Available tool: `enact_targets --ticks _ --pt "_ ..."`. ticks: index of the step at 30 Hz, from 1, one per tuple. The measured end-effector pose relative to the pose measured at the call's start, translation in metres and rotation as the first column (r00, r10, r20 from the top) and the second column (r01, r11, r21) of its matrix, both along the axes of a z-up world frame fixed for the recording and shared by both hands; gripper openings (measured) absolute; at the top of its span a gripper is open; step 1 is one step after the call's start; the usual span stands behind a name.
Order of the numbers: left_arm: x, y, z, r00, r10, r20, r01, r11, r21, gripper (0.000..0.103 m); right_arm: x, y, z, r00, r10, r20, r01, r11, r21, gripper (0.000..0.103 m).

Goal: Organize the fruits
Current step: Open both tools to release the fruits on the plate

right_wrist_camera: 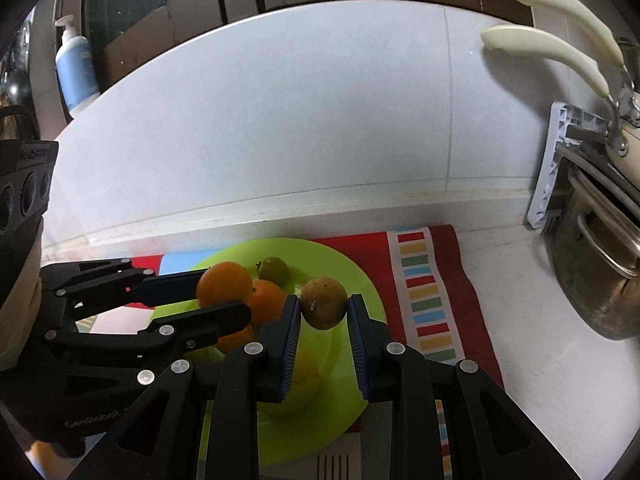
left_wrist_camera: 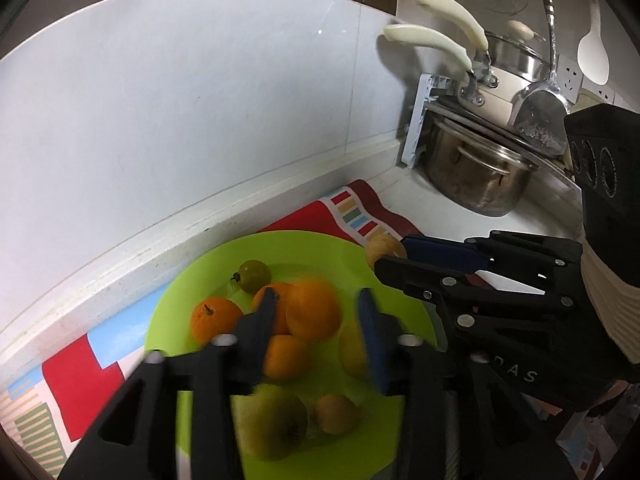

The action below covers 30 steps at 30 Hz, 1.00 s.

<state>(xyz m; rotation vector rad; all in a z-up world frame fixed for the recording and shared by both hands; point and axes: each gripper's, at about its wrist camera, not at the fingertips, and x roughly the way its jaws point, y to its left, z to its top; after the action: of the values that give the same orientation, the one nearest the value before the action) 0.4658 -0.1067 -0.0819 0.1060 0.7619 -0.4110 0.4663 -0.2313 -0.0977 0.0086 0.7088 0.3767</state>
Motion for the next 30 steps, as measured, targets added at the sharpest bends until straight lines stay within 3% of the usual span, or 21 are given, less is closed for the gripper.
enact_targets --ticks 1,4,7,10,15,25,30 --pt "-0.001 0.001 0.0 1.0 0.007 0.002 -0.007 1.0 0.008 0.051 0.001 0.001 -0.001 1.0 -0.002 0.0 0.002 1.0 -0.001 0.026" --pt "-0.007 0.007 0.003 0.999 0.033 0.015 -0.033 0.999 0.013 0.051 0.001 0.0 -0.001 0.999 -0.039 -0.001 0.039 0.999 -0.027 0.035" --pt "-0.016 0.014 0.008 0.998 0.061 0.03 -0.062 0.998 0.014 0.051 -0.008 -0.002 0.003 0.998 -0.058 -0.001 0.058 0.998 -0.026 0.035" --pt "-0.03 0.02 0.016 0.995 0.086 0.056 -0.086 0.996 0.016 0.054 -0.021 -0.005 0.009 0.996 -0.09 0.01 0.091 0.995 -0.033 0.041" --pt "-0.057 0.028 0.03 0.989 0.117 0.085 -0.119 0.993 0.015 0.056 -0.049 -0.007 0.024 0.992 -0.12 0.033 0.122 0.992 -0.035 0.042" --pt "-0.123 0.049 0.061 0.974 0.177 0.142 -0.178 0.984 -0.01 0.062 -0.118 -0.003 0.062 0.984 -0.157 0.088 0.16 0.987 -0.028 0.056" --pt "-0.156 0.06 0.074 0.966 0.202 0.163 -0.2 0.979 -0.029 0.068 -0.152 0.005 0.076 0.981 -0.163 0.103 0.166 0.986 -0.028 0.057"
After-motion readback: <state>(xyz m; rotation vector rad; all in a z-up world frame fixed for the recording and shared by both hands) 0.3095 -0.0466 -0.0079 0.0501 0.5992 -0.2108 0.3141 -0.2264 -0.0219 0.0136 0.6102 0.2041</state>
